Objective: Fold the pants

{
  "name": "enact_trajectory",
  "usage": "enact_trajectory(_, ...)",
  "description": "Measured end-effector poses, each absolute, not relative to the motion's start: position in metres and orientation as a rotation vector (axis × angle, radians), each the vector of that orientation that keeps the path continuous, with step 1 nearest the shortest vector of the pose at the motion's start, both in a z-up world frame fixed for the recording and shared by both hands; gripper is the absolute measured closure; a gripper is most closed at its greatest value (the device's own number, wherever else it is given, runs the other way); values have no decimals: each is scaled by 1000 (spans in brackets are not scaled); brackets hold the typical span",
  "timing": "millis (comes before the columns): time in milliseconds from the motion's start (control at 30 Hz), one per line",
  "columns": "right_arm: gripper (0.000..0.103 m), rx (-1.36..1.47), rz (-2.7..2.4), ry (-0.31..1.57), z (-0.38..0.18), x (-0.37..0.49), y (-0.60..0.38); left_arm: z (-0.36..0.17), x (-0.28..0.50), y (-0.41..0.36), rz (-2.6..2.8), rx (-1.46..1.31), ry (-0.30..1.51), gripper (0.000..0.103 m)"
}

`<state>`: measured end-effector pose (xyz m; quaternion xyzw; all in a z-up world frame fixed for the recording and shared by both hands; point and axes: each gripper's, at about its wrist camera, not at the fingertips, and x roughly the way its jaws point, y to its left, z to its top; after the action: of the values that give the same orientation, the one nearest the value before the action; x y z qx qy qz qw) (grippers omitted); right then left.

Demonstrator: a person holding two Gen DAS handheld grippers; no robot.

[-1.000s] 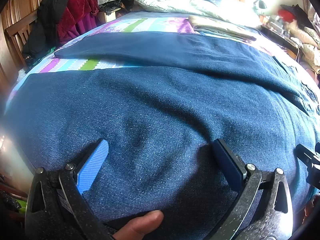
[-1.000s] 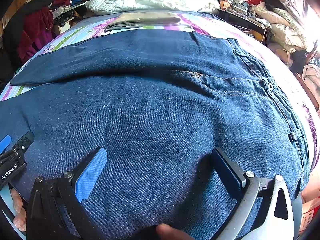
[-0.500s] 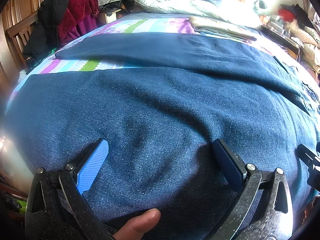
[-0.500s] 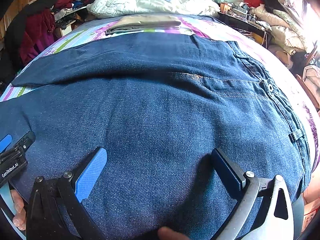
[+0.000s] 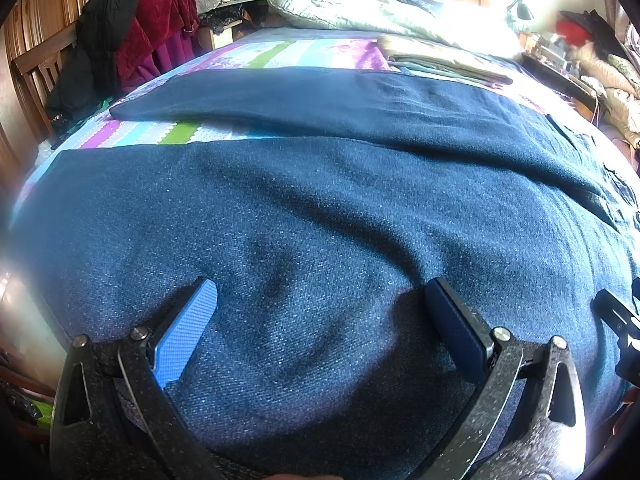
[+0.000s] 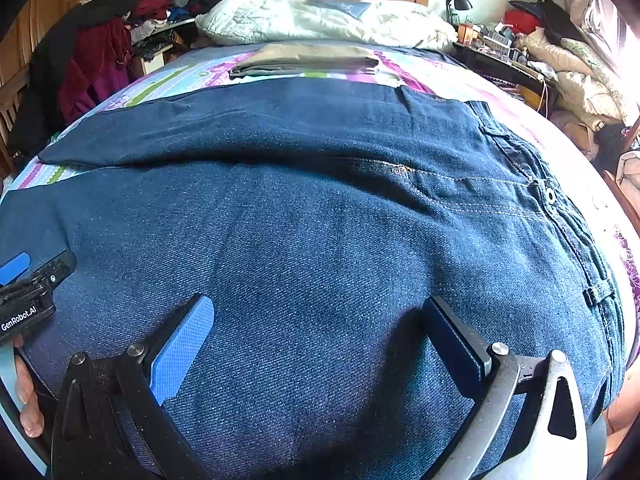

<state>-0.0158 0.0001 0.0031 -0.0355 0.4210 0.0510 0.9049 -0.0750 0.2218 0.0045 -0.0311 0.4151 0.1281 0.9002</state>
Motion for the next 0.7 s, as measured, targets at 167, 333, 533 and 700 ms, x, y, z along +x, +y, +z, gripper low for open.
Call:
enact_trajectory(167, 0, -72, 108, 863, 3, -16, 0, 4, -74, 222, 268, -61, 852, 0)
enact_trajectory(333, 0, -69, 109, 855, 3, -18, 0, 4, -74, 222, 269, -60, 850, 0)
enact_trajectory(533, 0, -82, 146, 871, 4, -14, -2, 5, -74, 225, 254, -65, 853, 0)
enact_trajectory(700, 0, -88, 198, 918, 7, -5, -6, 8, -72, 225, 253, -76, 903, 0)
